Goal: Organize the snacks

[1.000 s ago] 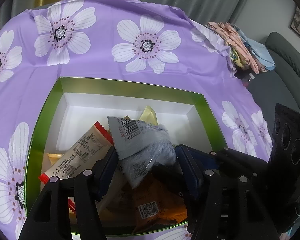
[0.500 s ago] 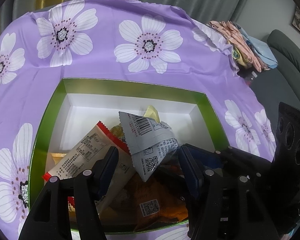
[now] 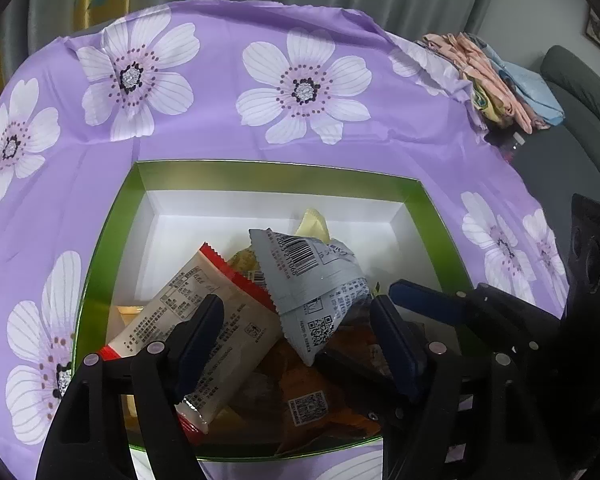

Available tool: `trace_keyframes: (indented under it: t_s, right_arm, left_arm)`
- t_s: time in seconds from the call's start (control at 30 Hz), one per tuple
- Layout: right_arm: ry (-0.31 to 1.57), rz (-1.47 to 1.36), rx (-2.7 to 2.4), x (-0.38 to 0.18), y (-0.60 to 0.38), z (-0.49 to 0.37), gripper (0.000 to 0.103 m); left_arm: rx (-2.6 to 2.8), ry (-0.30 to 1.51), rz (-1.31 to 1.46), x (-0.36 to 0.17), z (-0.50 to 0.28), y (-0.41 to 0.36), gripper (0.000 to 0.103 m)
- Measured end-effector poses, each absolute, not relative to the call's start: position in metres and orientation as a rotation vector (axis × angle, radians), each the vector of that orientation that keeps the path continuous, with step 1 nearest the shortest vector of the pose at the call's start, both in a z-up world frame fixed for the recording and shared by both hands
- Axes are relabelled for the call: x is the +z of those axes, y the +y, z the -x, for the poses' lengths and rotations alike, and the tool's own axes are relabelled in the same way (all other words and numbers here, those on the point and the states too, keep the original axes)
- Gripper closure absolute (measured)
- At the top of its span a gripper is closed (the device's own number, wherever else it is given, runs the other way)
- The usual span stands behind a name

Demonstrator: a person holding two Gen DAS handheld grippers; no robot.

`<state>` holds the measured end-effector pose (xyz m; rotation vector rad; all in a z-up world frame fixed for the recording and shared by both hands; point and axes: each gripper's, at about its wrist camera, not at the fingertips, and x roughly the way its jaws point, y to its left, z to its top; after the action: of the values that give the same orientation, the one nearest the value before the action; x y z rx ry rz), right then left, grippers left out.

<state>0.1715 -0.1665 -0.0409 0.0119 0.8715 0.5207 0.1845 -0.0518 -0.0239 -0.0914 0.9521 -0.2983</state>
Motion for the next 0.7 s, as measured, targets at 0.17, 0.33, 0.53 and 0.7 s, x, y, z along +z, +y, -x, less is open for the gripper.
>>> trace_keyframes:
  t_s: [0.17, 0.33, 0.53, 0.7]
  right_arm:
    - [0.874, -0.007, 0.52, -0.0406, -0.1652, -0.1718, 0.028]
    - [0.877, -0.004, 0.515, -0.0407, -0.1645, -0.1718, 0.025]
    - [0.879, 0.003, 0.515, -0.0407, -0.1633, -0.172, 0.025]
    - [0.88, 0.005, 0.515, -0.0406, -0.163, -0.1713, 0.025]
  left_arm:
    - [-0.28, 0.952, 0.081, -0.0244, -0.1842, -0.0508, 0.024]
    - [-0.273, 0.956, 0.073, -0.0241, -0.1852, -0.0493, 0.024]
    - [-0.268, 0.958, 0.072, -0.0238, -0.186, -0.0485, 0.024]
    - [-0.263, 0.961, 0.068, -0.0239, -0.1859, -0.047, 0.024]
